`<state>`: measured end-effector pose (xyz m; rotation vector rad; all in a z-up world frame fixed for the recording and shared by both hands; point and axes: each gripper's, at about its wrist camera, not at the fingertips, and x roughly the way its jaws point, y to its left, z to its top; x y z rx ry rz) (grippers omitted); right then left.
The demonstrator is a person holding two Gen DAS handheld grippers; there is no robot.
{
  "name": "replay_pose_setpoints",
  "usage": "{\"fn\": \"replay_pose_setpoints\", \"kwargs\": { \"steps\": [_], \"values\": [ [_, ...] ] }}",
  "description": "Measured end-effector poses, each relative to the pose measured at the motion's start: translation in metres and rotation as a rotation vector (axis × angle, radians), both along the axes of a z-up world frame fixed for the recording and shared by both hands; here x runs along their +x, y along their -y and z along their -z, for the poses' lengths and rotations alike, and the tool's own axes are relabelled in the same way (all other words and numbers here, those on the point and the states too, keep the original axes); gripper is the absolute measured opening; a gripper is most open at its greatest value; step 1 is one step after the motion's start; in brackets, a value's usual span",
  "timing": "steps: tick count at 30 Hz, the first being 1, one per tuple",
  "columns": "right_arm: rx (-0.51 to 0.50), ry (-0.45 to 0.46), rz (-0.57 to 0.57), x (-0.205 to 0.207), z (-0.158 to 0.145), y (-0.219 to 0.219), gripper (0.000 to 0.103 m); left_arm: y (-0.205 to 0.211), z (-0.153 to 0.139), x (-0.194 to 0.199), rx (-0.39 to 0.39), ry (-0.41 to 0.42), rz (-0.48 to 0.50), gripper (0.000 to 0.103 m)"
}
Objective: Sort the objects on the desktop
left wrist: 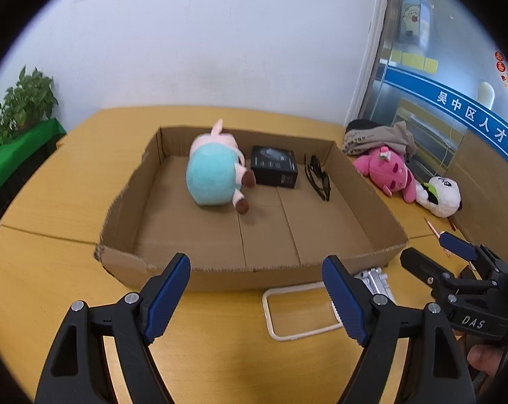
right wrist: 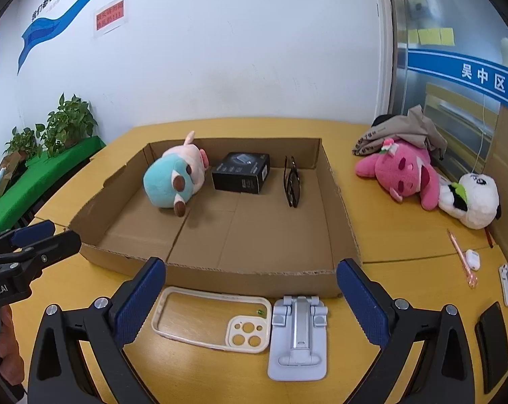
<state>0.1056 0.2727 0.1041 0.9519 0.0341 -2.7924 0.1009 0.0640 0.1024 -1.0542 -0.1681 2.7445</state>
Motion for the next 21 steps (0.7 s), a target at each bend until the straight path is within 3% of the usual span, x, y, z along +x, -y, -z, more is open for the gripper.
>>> {"fn": "replay_pose_setpoints", "kwargs": {
  "steps": [7,13,15,17,21],
  "values": [
    [-0.005,0.022,-0.019,0.005,0.014,-0.012,0.103,-0.002,0.039,-0.013,0.056,0.107,0.037,0.076],
    [-0.025,0.131,-0.020,0.009,0.046,-0.024,0.103,-0.016,0.081,-0.031,0.075,0.229,0.084,0.044],
    [-0.032,0.159,-0.023,0.013,0.054,-0.025,0.103,-0.022,0.096,-0.039,0.077,0.278,0.095,0.030],
    [-0.037,0.176,-0.033,0.018,0.061,-0.024,0.103,-0.025,0.112,-0.046,0.082,0.339,0.091,0.008],
    [-0.026,0.194,-0.060,0.022,0.066,-0.017,0.103,-0.023,0.122,-0.049,0.104,0.361,0.086,0.007]
  ]
}}
